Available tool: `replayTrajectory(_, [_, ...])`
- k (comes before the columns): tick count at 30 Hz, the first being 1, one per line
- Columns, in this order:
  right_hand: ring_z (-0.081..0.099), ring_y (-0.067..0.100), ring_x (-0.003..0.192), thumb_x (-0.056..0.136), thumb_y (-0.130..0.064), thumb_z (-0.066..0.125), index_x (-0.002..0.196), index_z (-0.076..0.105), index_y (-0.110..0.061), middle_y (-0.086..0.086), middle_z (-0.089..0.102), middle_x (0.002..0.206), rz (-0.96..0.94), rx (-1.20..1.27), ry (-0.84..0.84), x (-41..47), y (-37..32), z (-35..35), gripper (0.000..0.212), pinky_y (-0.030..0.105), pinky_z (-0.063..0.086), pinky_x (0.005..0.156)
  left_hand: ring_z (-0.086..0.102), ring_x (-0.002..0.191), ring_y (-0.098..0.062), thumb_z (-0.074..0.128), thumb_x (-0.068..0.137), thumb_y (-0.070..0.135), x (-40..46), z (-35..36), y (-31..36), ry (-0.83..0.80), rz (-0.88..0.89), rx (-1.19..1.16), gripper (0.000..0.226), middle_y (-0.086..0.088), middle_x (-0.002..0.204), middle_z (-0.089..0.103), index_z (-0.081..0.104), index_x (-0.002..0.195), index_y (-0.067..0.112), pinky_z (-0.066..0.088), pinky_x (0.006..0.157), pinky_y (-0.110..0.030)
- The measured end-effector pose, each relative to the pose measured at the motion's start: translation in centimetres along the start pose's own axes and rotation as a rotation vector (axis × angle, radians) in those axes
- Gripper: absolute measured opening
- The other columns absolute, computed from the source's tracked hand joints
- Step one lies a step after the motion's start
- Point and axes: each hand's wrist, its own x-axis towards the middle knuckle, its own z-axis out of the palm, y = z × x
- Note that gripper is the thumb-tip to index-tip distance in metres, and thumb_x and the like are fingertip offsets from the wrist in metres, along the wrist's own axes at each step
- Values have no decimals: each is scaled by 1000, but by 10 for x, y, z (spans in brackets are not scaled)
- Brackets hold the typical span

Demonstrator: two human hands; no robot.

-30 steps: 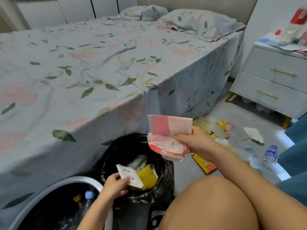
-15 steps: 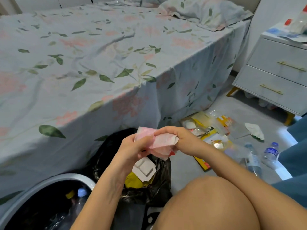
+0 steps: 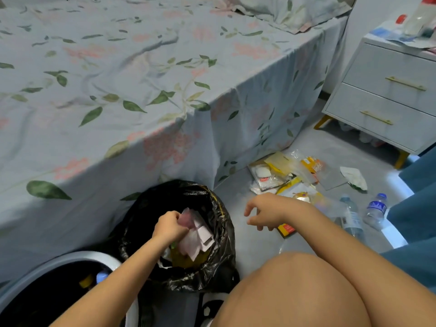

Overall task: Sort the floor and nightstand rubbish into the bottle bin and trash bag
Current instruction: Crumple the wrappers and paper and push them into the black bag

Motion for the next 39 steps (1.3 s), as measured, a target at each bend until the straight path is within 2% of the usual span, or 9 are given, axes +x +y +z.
replayTrajectory(4, [56,10,62,97,-29,49,125,55,-16,7,71,105,8,2,-24,-1,3,0,32,26,52,69,64,94,-24,60,85,36,22,18,-11,-39,-16,398,22,-6,103,65,60,96,17,55,78,-33])
replayTrajectory(8, [56,12,65,98,-30,48,117,61,-12,7,70,105,27,-24,-15,-4,11,0,29,32,54,75,55,119,-24,52,93,22,36,30,-9,-8,-7,788,35,-5,128,56,58,127,17,50,89,-34])
replayTrajectory(11, [62,17,75,97,-30,48,114,62,-11,8,70,104,43,-41,5,-4,19,1,29,27,50,70,50,123,-25,48,95,16,42,27,9,42,68,970,37,-5,132,52,55,131,17,46,92,-34])
replayTrajectory(21, [60,25,104,93,-25,52,117,67,-16,8,62,119,148,-255,28,11,68,-6,30,32,49,85,50,102,-30,49,88,20,4,-15,134,336,600,846,18,-8,102,62,57,100,10,30,67,-33])
replayTrajectory(25, [62,23,104,86,-26,61,112,68,-15,5,66,115,226,-246,22,20,105,-17,29,31,51,86,50,103,-31,49,90,30,-7,43,173,194,689,733,32,-10,101,61,68,98,6,40,74,-34])
replayTrajectory(30, [64,26,103,85,-18,55,106,71,-12,10,69,112,280,-87,163,21,173,-29,28,35,54,88,47,63,-17,58,87,34,8,144,195,-238,406,399,40,-2,65,44,43,57,13,38,58,-28])
replayTrajectory(33, [63,26,105,86,-16,54,107,71,-12,10,67,116,344,-19,194,19,217,-24,28,36,52,92,59,81,-19,66,83,38,31,198,192,-446,88,15,27,-4,89,59,61,86,12,47,64,-28])
replayTrajectory(35, [61,26,110,87,-16,54,113,69,-13,8,65,121,405,0,171,18,243,-15,31,34,50,96,61,97,-24,71,81,40,46,231,185,-488,-97,-104,45,-8,107,58,58,106,5,49,69,-32])
replayTrajectory(39, [55,23,92,92,-13,51,125,60,-10,8,62,124,452,49,56,20,279,-8,35,26,48,80,49,63,-20,74,81,35,67,284,180,-501,-322,-358,43,-10,79,50,51,101,6,41,59,-27])
